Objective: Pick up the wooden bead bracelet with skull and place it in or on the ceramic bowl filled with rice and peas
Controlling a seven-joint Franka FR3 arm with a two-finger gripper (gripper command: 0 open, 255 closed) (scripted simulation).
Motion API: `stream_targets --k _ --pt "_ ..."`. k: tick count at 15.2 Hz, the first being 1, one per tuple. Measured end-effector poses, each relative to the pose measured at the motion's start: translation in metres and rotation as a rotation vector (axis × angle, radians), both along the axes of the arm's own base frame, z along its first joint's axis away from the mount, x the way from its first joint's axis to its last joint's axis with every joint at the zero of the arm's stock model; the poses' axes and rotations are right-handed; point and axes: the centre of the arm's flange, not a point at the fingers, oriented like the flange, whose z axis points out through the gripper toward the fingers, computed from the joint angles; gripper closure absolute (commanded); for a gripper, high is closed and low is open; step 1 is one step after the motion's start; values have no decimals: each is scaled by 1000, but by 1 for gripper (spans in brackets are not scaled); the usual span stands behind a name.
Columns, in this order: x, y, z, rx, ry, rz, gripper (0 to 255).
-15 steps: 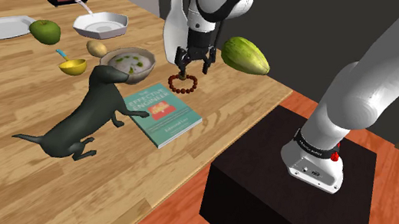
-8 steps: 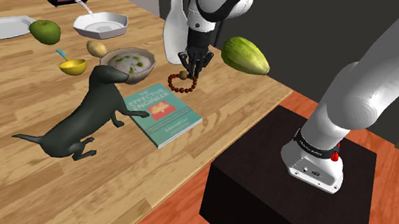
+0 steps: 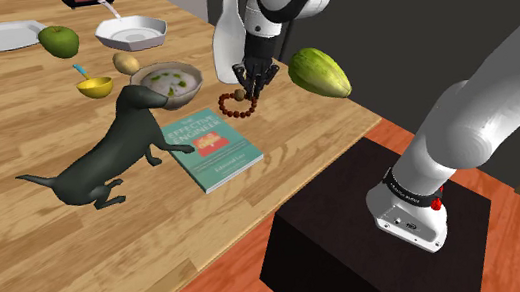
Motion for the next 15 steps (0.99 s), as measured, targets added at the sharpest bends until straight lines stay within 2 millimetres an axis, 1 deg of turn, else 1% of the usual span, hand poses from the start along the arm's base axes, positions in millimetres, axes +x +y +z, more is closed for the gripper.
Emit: stream_targets --k 15 --pt "0 1 78 0 0 0 255"
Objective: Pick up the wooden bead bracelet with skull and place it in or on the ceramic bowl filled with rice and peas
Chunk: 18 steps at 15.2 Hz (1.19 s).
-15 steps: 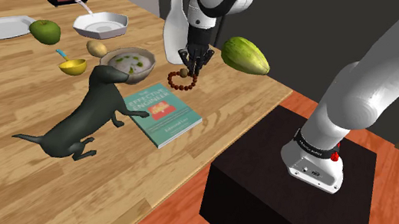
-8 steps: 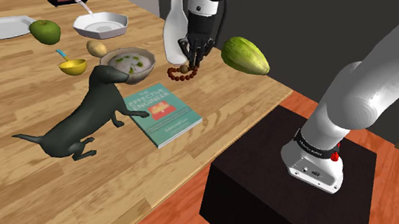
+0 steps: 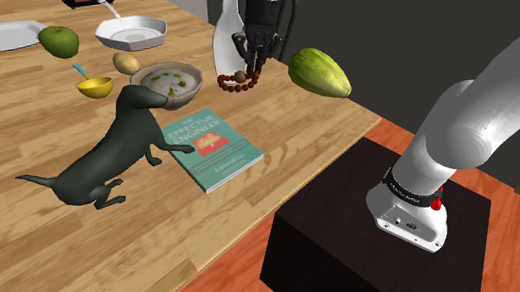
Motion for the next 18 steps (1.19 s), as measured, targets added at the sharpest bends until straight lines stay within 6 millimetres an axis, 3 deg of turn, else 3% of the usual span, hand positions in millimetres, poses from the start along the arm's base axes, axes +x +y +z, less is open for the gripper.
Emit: stream_targets --k 15,18 --pt "0 0 79 0 0 0 255" --pt "21 14 85 -1 0 0 255"
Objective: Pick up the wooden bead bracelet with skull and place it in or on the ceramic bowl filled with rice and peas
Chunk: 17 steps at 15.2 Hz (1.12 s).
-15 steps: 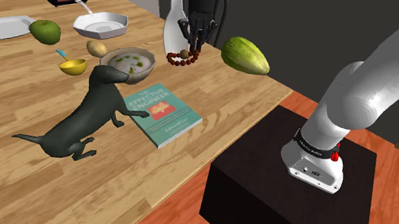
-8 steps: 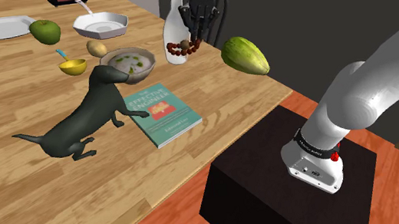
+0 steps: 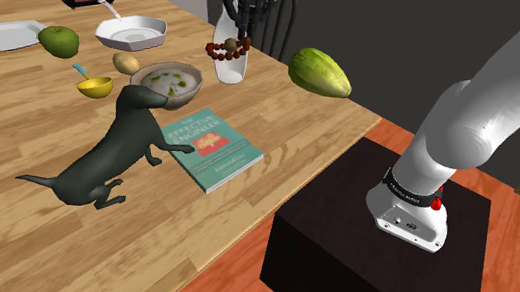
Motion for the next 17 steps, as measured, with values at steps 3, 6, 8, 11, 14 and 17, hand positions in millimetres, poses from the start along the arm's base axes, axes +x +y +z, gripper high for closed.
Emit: stream_targets --k 3,6,8,11,14,17 --pt "33 24 2 0 0 0 255" --pt "62 46 6 0 1 1 255" --pt "86 60 11 0 1 1 255" --pt "123 85 16 0 0 1 255" --pt "138 92 2 0 1 0 255" --pt "139 92 -14 0 1 0 255"
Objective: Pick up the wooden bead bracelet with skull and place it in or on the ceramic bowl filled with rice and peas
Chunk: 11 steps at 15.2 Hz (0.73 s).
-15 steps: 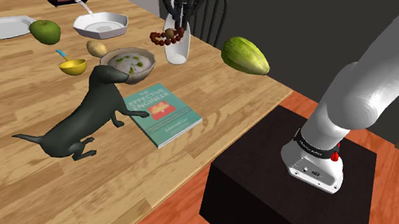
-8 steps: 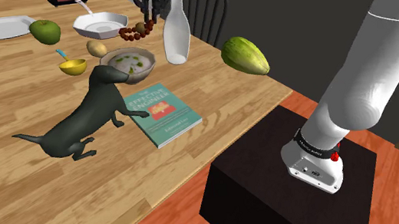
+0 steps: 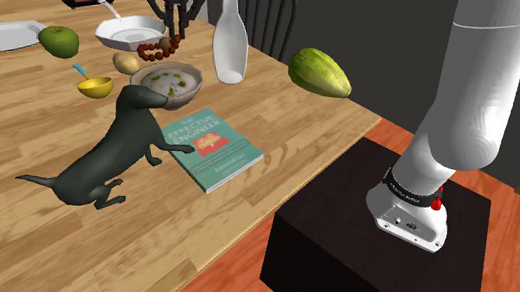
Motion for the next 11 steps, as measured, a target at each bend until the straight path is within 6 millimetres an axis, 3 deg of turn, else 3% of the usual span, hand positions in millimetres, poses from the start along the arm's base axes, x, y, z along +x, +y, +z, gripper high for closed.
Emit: stream_targets --k 11 --pt "0 1 -55 0 0 0 255"
